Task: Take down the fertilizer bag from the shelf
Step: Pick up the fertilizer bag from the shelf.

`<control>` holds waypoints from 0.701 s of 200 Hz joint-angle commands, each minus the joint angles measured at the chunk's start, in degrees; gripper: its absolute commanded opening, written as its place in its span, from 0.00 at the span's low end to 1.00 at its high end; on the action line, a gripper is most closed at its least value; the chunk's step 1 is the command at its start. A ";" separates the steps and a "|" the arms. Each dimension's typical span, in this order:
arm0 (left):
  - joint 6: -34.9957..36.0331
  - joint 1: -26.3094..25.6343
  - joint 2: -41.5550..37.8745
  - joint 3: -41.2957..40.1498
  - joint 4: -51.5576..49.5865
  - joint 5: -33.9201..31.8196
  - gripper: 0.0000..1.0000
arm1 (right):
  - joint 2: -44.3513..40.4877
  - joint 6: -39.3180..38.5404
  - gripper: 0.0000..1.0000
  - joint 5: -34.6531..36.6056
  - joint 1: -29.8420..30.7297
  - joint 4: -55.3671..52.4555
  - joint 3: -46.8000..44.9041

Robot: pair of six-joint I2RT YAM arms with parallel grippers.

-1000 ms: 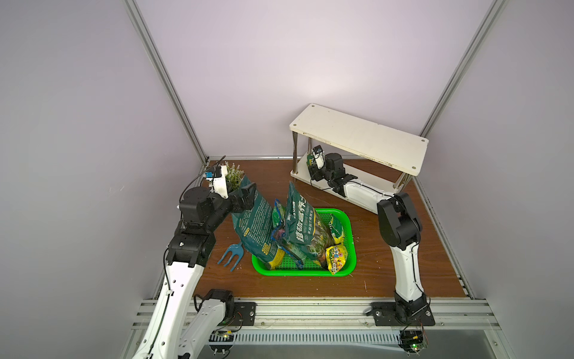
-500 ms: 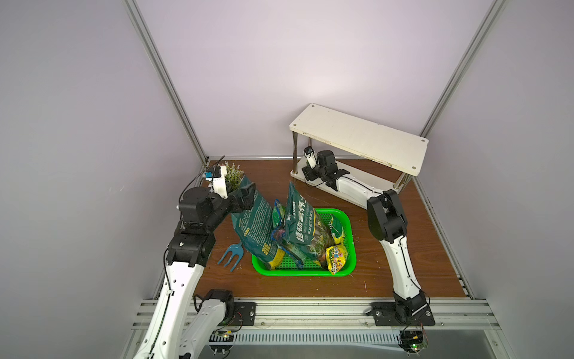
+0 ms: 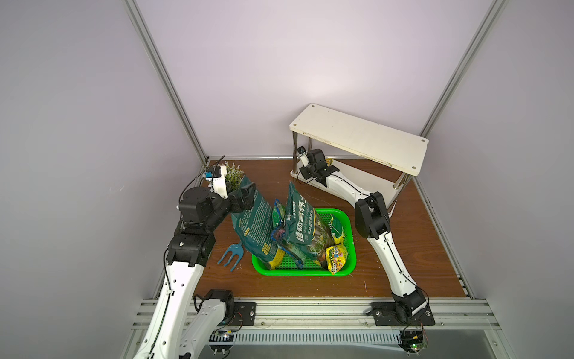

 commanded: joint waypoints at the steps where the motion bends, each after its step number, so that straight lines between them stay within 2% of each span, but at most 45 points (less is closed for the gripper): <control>1: 0.18 0.69 -0.38 -0.36 1.05 1.00 1.00 | -5.06 0.69 0.00 1.90 0.02 -0.79 -2.45; 14: 0.14 0.69 -0.46 -0.36 1.03 0.99 1.00 | -9.54 1.12 0.00 1.32 -0.02 3.50 -9.34; 47: 0.18 0.69 -0.73 -0.41 1.03 1.17 1.00 | -24.75 2.54 0.00 1.24 -0.09 21.17 -33.33; 63: 0.09 0.74 -0.84 -0.41 1.06 1.45 1.00 | -30.82 3.25 0.00 1.92 -0.19 27.00 -41.45; 117: 0.09 0.76 -1.87 -0.77 1.33 1.16 1.00 | -47.14 5.53 0.00 0.65 -0.60 36.05 -59.39; 140: 0.12 0.78 -1.79 -0.74 1.31 1.53 1.00 | -53.99 6.24 0.00 -2.74 -0.67 38.00 -65.48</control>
